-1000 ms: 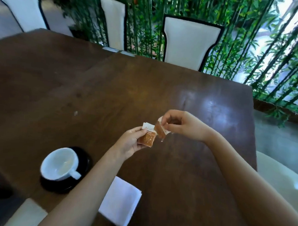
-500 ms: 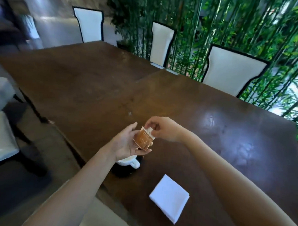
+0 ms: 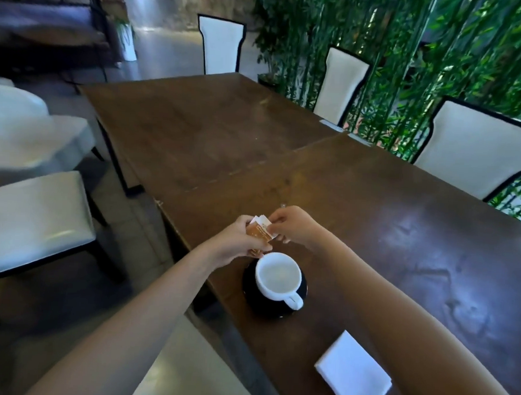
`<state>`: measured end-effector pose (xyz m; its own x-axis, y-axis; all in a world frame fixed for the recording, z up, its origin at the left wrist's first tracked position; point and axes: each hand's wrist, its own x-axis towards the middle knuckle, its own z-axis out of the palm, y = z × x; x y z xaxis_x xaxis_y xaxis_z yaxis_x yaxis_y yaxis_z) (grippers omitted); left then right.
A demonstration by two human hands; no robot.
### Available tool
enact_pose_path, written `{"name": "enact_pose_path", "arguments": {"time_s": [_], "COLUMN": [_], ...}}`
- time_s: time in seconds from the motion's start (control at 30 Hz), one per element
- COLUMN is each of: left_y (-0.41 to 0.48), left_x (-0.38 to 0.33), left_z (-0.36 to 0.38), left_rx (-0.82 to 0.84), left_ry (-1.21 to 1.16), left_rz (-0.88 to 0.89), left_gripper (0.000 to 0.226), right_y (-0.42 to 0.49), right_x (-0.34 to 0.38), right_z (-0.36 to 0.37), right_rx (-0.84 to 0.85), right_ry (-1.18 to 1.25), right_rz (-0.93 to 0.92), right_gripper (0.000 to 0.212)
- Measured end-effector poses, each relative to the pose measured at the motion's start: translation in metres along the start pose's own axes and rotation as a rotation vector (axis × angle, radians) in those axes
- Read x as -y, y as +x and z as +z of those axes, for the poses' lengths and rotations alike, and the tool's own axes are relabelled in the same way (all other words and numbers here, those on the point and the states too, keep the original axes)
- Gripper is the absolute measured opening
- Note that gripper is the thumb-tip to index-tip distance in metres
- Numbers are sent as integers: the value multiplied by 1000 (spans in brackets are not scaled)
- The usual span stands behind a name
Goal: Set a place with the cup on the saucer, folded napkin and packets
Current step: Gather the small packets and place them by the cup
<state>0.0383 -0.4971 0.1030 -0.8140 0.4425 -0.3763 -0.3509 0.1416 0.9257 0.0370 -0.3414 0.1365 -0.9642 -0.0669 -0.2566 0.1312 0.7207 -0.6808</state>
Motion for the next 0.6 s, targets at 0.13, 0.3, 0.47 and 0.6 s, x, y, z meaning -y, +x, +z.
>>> {"name": "enact_pose_path", "arguments": {"time_s": [0.13, 0.3, 0.47, 0.6], "left_y": [33, 83, 120, 142], "left_x": [-5, 21, 53, 72], "left_z": [-14, -33, -42, -48], "left_rx": [-279, -439, -389, -392], "left_ry": [468, 724, 838, 922], "left_rz": [49, -12, -89, -98], "left_gripper": [75, 64, 46, 50], "right_y": [50, 115, 157, 178], "right_x": [2, -16, -48, -68], "right_z": [8, 35, 64, 78], "right_rx": [21, 85, 188, 173], "right_ry": [74, 72, 39, 31], "right_rz": [63, 136, 213, 203], "right_gripper": [9, 9, 19, 11]}}
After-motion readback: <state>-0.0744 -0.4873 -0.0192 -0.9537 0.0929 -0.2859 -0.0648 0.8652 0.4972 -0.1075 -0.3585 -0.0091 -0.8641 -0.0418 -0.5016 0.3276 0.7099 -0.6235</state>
